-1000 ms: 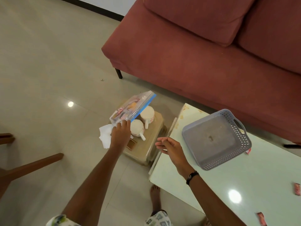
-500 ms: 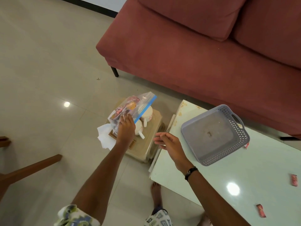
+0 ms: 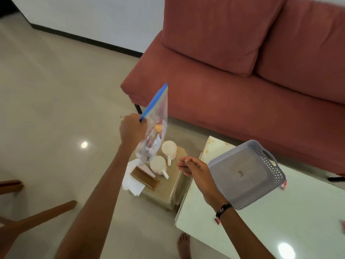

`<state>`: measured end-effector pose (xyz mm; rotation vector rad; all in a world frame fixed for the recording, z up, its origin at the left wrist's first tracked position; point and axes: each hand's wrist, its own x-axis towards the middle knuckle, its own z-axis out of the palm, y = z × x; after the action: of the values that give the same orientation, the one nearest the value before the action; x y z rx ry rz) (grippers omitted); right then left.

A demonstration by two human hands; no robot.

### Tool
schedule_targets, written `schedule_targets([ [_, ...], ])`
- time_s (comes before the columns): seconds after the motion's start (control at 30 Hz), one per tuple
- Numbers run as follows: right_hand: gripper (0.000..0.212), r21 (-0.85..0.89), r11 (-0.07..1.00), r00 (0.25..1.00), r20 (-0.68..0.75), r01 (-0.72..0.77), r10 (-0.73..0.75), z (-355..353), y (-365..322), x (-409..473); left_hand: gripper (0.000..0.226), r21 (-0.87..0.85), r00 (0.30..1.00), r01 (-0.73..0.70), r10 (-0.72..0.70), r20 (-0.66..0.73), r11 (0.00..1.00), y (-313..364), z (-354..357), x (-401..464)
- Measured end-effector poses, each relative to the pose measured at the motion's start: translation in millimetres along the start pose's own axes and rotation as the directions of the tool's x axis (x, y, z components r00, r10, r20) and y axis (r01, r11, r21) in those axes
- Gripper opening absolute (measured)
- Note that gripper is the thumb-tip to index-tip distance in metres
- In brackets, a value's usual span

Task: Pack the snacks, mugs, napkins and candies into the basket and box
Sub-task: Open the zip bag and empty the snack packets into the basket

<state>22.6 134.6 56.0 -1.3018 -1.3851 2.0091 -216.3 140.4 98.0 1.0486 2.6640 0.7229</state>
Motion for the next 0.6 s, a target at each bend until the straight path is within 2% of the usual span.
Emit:
schedule_targets([
  [0.17,0.027,0.004,0.991,0.991,-0.012,0.134,-0.134,-11,-38,-30,0.037,-0.144,0.991,-0.124,0.128,0.023,0.982,54,-25,-64],
  [0.37,0.027,-0.033,0.972,0.965,-0.12,0.231,-0.233,-51,-60,-80,0.031,-0.293,0.987,-0.134,0.155,0.049,0.947,112,-9,-162],
  [0.53,0.052,-0.048,0.995,0.965,-0.246,0.087,-0.096,-112,-42,-132,0.023,-0.288,0.96,-0.23,0.265,0.089,0.929,152,25,-256],
  [0.6,0.054,-0.068,0.998,0.957,-0.29,0.009,-0.029,-142,-29,-158,0.019,-0.237,0.934,-0.292,0.33,0.137,0.927,167,41,-293],
])
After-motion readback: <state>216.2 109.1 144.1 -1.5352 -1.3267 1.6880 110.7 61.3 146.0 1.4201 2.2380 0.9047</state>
